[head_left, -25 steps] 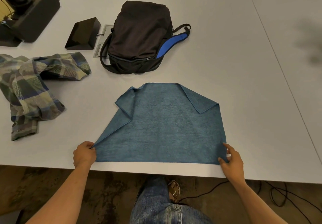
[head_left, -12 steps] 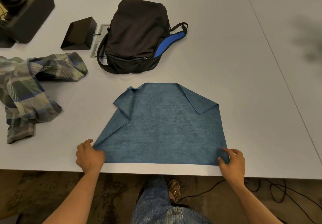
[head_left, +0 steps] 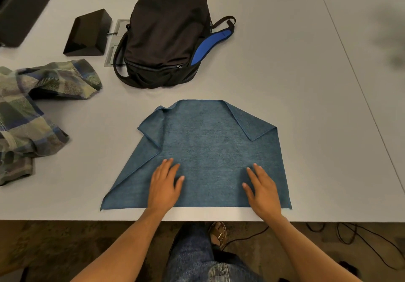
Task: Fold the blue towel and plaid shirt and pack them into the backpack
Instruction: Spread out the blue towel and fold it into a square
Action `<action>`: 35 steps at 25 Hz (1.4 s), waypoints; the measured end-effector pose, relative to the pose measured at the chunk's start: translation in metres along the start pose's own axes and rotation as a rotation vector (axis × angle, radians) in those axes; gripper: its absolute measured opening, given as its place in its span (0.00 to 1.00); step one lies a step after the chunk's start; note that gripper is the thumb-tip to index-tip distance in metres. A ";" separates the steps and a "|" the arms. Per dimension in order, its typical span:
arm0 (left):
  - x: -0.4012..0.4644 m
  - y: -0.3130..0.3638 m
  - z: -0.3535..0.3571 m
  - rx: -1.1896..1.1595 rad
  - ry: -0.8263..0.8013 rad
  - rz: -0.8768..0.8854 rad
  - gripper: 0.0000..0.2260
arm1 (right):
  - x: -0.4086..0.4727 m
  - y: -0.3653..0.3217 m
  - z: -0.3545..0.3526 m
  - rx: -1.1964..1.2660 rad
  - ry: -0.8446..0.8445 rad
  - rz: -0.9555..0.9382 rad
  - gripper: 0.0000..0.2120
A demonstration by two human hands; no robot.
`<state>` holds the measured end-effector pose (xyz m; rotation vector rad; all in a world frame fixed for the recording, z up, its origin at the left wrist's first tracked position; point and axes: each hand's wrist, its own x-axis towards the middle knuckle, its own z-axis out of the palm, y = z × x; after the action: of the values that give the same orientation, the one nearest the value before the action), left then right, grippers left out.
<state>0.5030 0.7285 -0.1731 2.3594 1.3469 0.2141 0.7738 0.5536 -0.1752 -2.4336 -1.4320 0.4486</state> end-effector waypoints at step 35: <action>0.046 0.009 0.029 0.291 -0.142 0.130 0.28 | 0.187 0.021 -0.009 -0.193 -0.119 0.063 0.37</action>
<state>0.5436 0.7559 -0.1993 2.6477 1.2285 -0.1202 0.8798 0.7079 -0.1983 -2.6501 -1.5138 0.4976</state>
